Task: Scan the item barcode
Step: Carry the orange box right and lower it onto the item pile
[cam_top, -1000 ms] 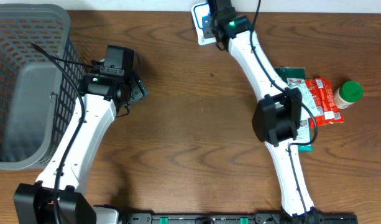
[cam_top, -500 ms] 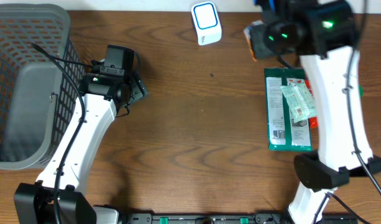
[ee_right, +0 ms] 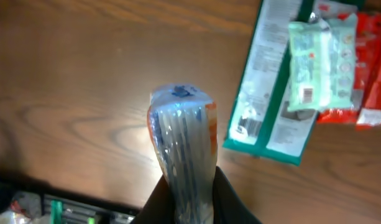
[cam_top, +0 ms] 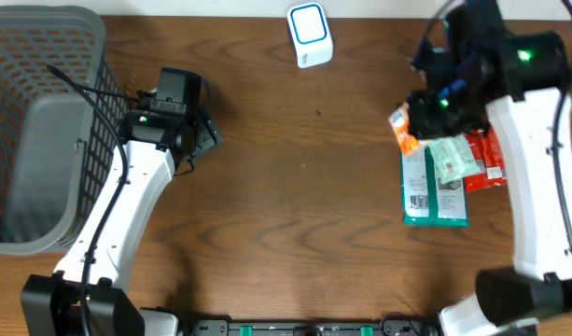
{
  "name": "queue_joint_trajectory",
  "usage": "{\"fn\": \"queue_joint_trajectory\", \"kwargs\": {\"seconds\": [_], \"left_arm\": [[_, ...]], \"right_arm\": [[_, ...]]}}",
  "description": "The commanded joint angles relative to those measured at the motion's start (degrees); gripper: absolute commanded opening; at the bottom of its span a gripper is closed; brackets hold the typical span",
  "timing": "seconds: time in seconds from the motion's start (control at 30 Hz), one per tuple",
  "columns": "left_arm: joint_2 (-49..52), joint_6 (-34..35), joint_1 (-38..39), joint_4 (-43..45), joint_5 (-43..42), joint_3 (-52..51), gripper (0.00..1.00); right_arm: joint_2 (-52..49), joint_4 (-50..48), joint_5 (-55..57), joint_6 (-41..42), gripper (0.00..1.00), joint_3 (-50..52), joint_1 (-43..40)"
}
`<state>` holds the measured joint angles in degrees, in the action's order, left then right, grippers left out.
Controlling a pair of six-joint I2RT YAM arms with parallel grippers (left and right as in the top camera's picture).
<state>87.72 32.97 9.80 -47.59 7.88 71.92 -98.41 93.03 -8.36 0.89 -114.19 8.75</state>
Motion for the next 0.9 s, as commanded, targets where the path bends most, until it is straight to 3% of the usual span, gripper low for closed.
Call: {"fn": "queue_joint_trajectory", "kwargs": {"seconds": [0.0, 0.33, 0.63, 0.73, 0.87], "left_arm": [[0.37, -0.35, -0.20, -0.15, 0.72, 0.31, 0.89], [0.37, -0.35, -0.20, -0.15, 0.74, 0.31, 0.89], [0.37, -0.35, -0.20, -0.15, 0.74, 0.31, 0.89], [0.37, -0.35, -0.20, -0.15, 0.74, 0.31, 0.89], [0.37, -0.35, -0.20, -0.15, 0.74, 0.31, 0.89]], "right_arm": [[1.60, -4.98, -0.72, -5.84, 0.01, 9.57, -3.87], [-0.24, -35.69, -5.53, -5.25, 0.01, 33.66, -13.18], [-0.39, -54.75, -6.69, -5.29, 0.02, 47.80, -16.65], [-0.39, -57.33, -5.29, -5.27, 0.07, 49.59, -17.09], [-0.39, -58.71, -0.94, -5.27, 0.36, 49.70, -17.42]]}}
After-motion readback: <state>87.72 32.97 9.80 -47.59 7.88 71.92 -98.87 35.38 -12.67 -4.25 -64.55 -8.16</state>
